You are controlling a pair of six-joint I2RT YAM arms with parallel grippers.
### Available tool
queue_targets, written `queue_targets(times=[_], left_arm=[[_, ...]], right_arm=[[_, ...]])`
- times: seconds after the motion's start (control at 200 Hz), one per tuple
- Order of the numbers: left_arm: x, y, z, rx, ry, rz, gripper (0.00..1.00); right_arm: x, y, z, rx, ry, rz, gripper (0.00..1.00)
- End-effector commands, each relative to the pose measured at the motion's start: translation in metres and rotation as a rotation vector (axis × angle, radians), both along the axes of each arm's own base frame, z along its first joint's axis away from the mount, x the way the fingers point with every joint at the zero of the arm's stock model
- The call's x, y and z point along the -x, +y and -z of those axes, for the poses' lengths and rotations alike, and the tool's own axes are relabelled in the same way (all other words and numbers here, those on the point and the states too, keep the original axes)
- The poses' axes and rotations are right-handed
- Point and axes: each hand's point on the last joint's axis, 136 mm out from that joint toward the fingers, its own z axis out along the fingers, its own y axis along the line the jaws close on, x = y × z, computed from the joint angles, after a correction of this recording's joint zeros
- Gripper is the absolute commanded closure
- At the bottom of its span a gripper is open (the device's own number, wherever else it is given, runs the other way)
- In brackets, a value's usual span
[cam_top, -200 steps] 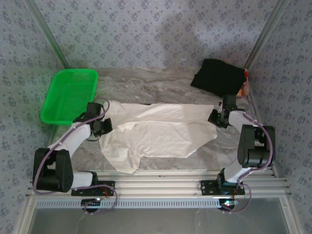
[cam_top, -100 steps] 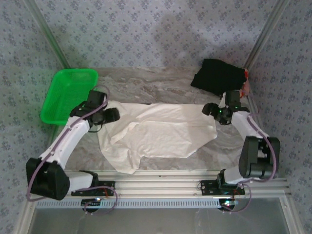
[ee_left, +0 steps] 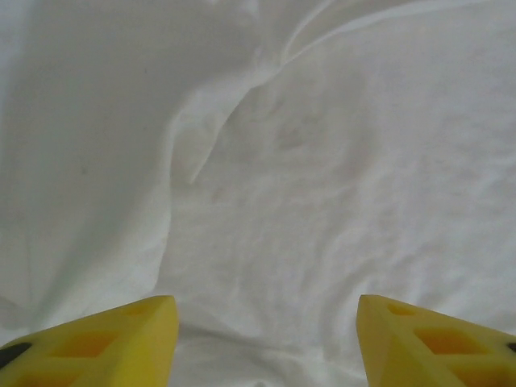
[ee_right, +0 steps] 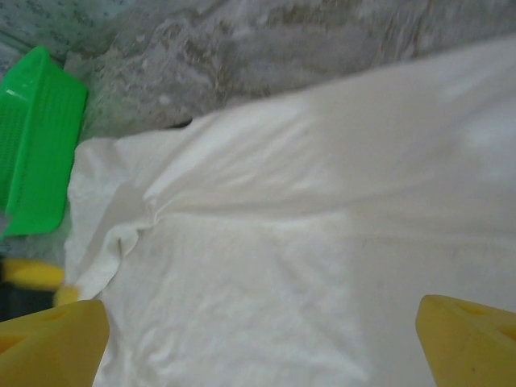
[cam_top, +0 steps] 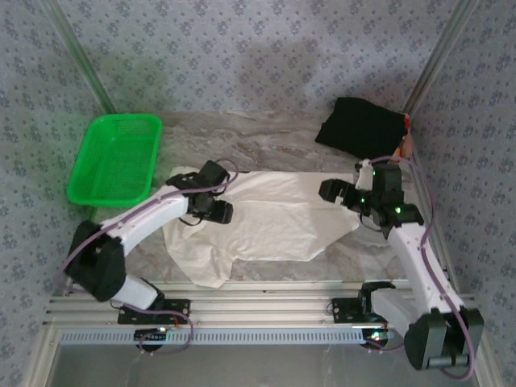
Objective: Fold and stack the t-shirts
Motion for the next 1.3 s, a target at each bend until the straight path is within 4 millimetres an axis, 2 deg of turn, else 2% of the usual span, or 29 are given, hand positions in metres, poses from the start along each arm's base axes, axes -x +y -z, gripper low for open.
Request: queue_targets(times=[0.0, 0.18, 0.33, 0.525, 0.789, 0.959, 1.144, 1.294], left_arm=[[-0.015, 0.005, 0.015, -0.106, -0.001, 0.003, 0.43], [-0.033, -0.005, 0.036, -0.136, 0.008, 0.018, 0.5], [-0.045, -0.01, 0.051, -0.166, 0.009, 0.023, 0.53], [-0.056, -0.002, 0.062, -0.22, 0.016, 0.01, 0.58], [-0.058, 0.016, 0.062, -0.271, 0.002, -0.014, 0.63], [-0.058, 0.017, 0.062, -0.258, -0.007, -0.02, 0.67], [-0.059, 0.013, 0.063, -0.239, 0.003, -0.019, 0.83], [-0.056, 0.007, 0.051, -0.206, -0.005, -0.014, 0.91]], right_arm=[[0.025, 0.011, -0.004, -0.072, 0.019, -0.03, 0.0], [0.036, 0.013, -0.008, -0.088, 0.013, -0.04, 0.0], [0.036, 0.014, -0.011, -0.097, 0.012, -0.042, 0.0], [0.038, 0.014, -0.008, -0.092, 0.025, -0.044, 0.0], [0.039, 0.014, -0.006, -0.092, 0.028, -0.049, 0.0], [0.037, 0.016, -0.005, -0.101, 0.032, -0.052, 0.0], [0.035, 0.016, -0.006, -0.109, 0.028, -0.052, 0.0], [0.034, 0.021, -0.013, -0.131, 0.01, -0.069, 0.0]])
